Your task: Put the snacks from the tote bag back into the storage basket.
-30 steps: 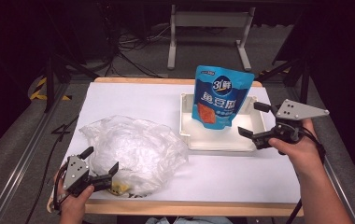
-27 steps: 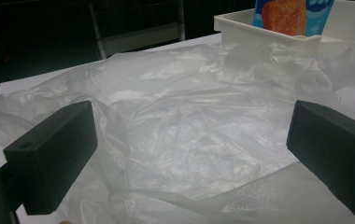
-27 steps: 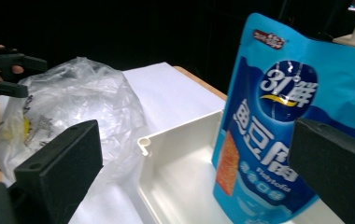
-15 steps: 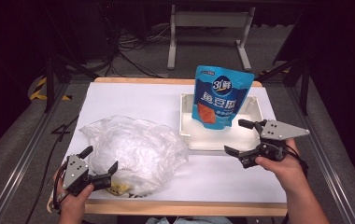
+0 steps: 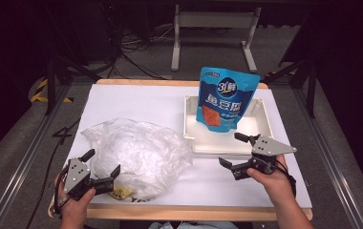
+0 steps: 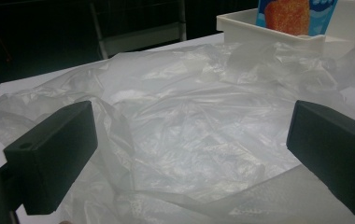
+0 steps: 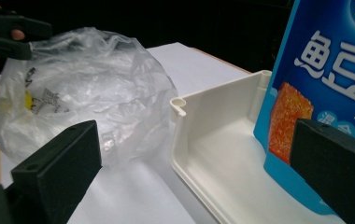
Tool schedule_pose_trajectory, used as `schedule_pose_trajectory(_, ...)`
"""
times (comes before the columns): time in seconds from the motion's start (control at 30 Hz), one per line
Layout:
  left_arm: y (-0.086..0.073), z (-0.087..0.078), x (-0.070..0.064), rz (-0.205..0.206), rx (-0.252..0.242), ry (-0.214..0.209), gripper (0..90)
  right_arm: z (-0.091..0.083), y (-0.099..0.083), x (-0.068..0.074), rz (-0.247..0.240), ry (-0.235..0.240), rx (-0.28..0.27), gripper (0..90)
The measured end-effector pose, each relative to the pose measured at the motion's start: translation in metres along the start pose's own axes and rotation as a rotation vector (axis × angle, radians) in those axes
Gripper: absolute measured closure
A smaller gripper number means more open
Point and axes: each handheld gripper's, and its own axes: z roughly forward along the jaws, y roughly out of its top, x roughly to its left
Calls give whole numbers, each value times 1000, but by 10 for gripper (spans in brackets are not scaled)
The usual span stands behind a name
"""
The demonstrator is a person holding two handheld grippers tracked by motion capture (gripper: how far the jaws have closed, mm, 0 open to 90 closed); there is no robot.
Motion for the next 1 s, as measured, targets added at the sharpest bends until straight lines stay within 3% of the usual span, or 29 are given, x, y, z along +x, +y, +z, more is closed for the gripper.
schedule_pose_trajectory(0.13, 0, 0, 0, 0, -2, 1, 26, 5, -9, 3, 9, -10, -10, 31)
schedule_pose_trajectory(0.23, 0, 0, 0, 1, -1, -2, 26, 8, -14, 6, -13, -30, 3, 31)
schedule_pose_trajectory(0.63, 0, 3, 2, -4, 7, -16, 25, 25, -46, 6, 5, -28, 35, 31)
schedule_pose_trajectory(0.73, 0, 4, 3, -8, 11, -20, 25, 27, -50, 6, 5, -42, 53, 31)
schedule_pose_trajectory(1.0, 0, 6, 2, -1, 16, -30, 25, 27, -52, 5, 48, -83, 26, 31)
